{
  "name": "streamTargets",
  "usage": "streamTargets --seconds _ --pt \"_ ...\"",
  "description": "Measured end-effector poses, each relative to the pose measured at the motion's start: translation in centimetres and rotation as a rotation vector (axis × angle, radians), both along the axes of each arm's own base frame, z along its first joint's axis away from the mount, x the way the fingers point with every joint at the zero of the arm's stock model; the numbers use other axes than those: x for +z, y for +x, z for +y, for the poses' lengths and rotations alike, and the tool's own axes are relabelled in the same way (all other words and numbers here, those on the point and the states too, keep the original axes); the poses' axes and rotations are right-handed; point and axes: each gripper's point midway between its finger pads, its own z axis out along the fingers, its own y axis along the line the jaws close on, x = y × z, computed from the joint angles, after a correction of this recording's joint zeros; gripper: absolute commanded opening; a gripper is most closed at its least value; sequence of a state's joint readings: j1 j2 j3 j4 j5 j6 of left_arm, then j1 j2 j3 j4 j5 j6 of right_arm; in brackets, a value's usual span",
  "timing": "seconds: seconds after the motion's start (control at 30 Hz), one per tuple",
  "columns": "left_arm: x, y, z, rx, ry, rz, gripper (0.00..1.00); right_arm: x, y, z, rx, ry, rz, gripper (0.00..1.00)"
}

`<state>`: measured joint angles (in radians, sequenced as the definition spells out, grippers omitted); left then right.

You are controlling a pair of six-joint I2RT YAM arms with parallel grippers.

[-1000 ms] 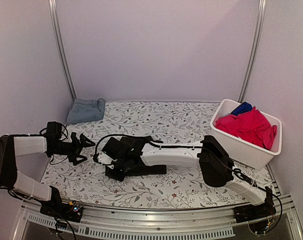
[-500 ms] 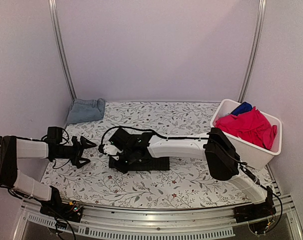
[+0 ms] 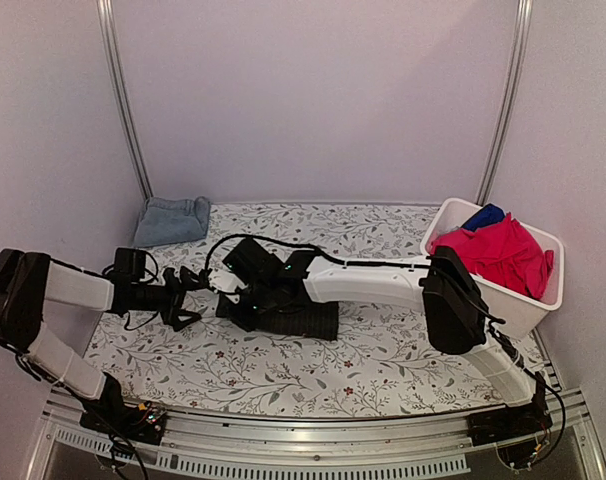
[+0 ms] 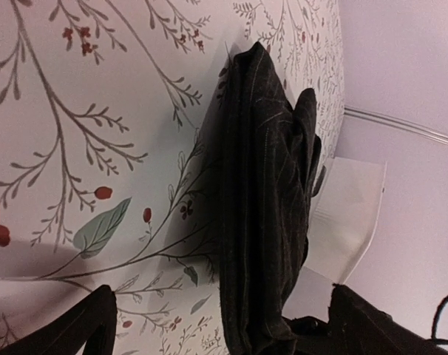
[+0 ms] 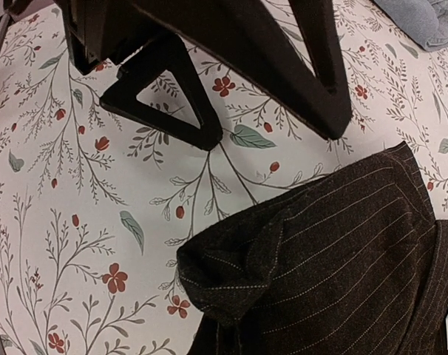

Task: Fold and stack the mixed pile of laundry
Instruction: Pick up the rectangle-folded shirt from the center of the board, then pass from the right arm to the left, then place the square-folded shirt at the corner of the board.

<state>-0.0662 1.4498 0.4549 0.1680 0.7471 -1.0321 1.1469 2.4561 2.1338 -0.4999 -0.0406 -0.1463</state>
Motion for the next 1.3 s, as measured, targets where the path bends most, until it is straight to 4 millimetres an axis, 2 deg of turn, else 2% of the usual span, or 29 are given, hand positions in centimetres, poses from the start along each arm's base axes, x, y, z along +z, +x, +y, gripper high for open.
streamTargets --seconds 0.4,0.5,0.63,0.67,0.73,0.83,0.93,1.07,1.13,1.2,1.3 --pt "-1.0 2.1 -5.1 -0.116 -0.027 -0.001 0.97 0.1 -0.3 0.2 0.015 0.012 0.011 0.0" --pt "-1.2 2.8 -6.8 -0.159 -0.028 -0.017 0.86 0.1 -0.3 0.3 0.015 0.016 0.01 0.0" --pt "-1.8 3.2 -8.8 -0.208 -0.029 -0.024 0.63 0.2 -0.2 0.3 0.015 0.018 0.008 0.0" --pt "-2.1 3.1 -9.0 -0.216 -0.032 -0.02 0.54 0.2 -0.3 0.3 0.016 0.017 0.008 0.01" --pt "-2.6 3.0 -9.3 -0.226 -0.035 -0.015 0.29 0.0 -0.3 0.3 0.018 0.015 0.007 0.04" --pt "-3.1 2.9 -9.4 -0.241 -0.028 -0.008 0.0 -0.5 -0.4 0.0 0.021 0.002 0.007 0.22" --pt "-2.9 3.6 -9.5 -0.267 0.006 -0.031 0.0 -0.8 -0.3 -0.5 0.012 -0.01 0.002 0.44" --pt "-1.5 6.2 -9.9 -0.297 0.081 -0.091 0.0 0.2 0.2 -2.2 -0.038 -0.019 0.002 0.66" --pt "-1.1 7.4 -9.9 -0.309 0.127 -0.119 0.0 1.5 0.7 -3.4 -0.074 -0.006 0.01 0.78" --pt "-0.8 8.5 -9.7 -0.322 0.18 -0.14 0.0 3.4 1.4 -5.7 -0.115 0.014 0.022 0.88" --pt "-0.8 10.5 -9.4 -0.345 0.274 -0.158 0.0 7.3 3.1 -9.4 -0.192 0.081 0.021 0.93"
